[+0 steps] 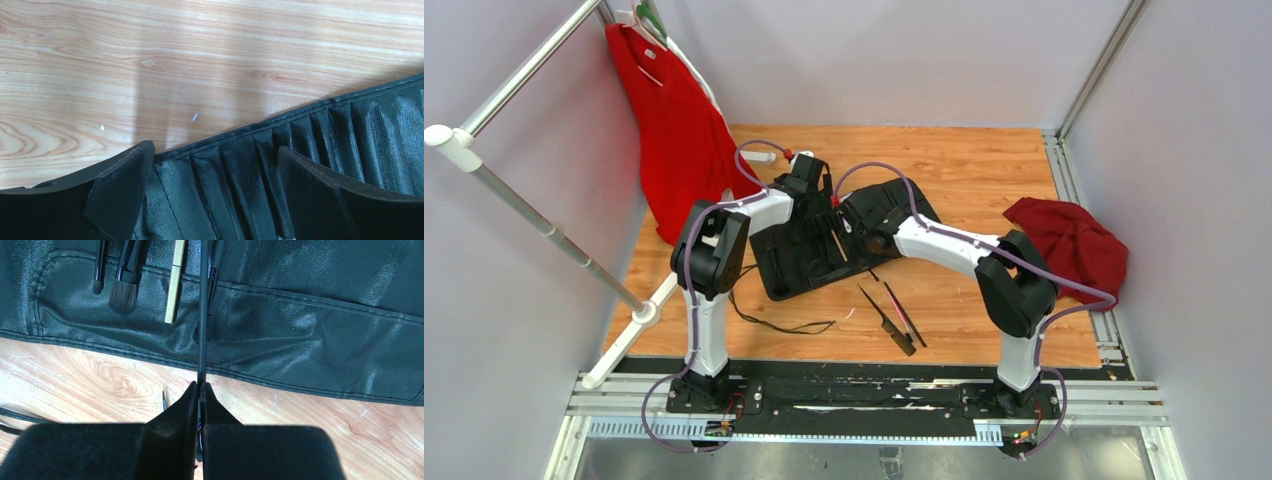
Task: Organize the makeup
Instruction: Place the makeup brush in the storage box.
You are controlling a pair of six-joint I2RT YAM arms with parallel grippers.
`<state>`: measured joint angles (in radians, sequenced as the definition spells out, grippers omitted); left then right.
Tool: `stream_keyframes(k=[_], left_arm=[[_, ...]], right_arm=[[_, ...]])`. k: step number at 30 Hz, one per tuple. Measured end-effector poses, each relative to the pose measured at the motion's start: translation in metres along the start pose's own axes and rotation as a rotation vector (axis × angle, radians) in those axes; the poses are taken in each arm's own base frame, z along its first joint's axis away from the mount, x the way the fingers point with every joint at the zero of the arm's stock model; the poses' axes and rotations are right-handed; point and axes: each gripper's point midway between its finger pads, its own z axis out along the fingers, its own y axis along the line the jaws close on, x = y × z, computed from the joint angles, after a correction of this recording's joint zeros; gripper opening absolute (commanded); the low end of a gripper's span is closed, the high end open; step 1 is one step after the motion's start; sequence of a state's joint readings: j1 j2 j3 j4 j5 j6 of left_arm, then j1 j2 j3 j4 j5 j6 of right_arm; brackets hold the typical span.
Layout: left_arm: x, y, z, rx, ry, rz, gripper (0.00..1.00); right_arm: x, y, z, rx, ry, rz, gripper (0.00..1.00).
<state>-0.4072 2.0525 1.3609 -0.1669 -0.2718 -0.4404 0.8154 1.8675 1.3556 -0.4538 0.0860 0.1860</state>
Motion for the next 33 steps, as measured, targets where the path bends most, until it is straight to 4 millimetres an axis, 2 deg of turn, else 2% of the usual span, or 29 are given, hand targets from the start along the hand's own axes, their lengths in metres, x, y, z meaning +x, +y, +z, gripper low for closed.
stream_keyframes(k=[11, 19, 33], left_arm=[[0.0, 0.0, 0.0, 0.0, 0.0, 0.0, 0.99], [0.0, 0.0, 0.0, 0.0, 0.0, 0.0, 0.99], [0.0, 0.0, 0.0, 0.0, 0.0, 0.0, 0.99]], right_arm=[[-0.004, -0.006, 0.007, -0.005, 0.011, 0.019, 0.01], [0.002, -0.013, 0.016, -0.004, 0.038, 0.037, 0.01], [-0.001, -0.016, 0.018, 0.0, 0.028, 0.045, 0.01]])
